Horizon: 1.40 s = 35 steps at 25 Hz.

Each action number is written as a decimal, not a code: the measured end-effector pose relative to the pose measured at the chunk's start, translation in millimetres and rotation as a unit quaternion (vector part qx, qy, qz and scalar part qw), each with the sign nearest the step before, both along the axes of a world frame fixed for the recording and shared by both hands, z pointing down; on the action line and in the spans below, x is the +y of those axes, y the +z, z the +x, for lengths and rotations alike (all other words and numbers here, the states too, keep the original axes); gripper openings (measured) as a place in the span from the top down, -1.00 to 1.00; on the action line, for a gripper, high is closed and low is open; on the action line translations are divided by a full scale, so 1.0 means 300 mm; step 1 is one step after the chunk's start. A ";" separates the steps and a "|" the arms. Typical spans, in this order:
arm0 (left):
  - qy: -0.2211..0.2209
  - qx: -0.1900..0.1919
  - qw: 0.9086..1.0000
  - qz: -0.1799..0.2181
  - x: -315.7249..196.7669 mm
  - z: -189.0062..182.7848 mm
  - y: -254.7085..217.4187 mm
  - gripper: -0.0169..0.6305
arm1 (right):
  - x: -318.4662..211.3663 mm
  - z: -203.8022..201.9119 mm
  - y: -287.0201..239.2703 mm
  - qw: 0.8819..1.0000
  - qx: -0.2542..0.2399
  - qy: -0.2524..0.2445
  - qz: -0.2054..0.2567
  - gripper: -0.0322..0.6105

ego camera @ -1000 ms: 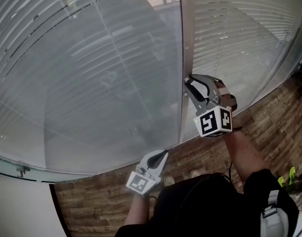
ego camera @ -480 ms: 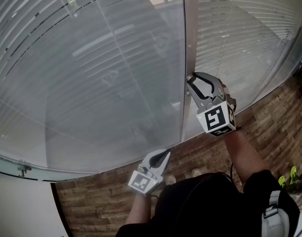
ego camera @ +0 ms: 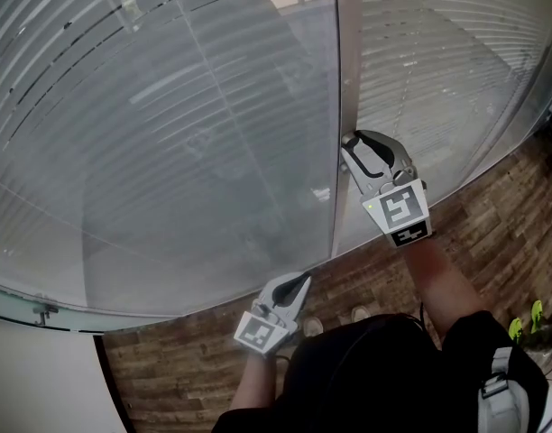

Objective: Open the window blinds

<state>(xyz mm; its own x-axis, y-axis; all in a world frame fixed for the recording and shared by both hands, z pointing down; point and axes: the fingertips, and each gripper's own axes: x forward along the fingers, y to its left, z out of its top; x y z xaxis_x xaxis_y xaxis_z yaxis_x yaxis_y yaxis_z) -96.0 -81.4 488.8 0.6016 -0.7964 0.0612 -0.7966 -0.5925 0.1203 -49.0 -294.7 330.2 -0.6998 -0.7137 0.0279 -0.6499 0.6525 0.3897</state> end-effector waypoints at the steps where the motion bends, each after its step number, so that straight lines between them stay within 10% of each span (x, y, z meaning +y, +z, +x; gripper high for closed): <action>1: 0.001 0.000 1.000 0.001 0.000 0.000 0.000 0.93 | -0.003 0.004 -0.001 1.000 -0.007 0.002 -0.007 0.49; 35: 0.025 -0.016 1.000 -0.003 0.029 -0.021 -0.006 0.93 | -0.022 0.033 0.003 0.960 -0.231 0.014 -0.158 0.50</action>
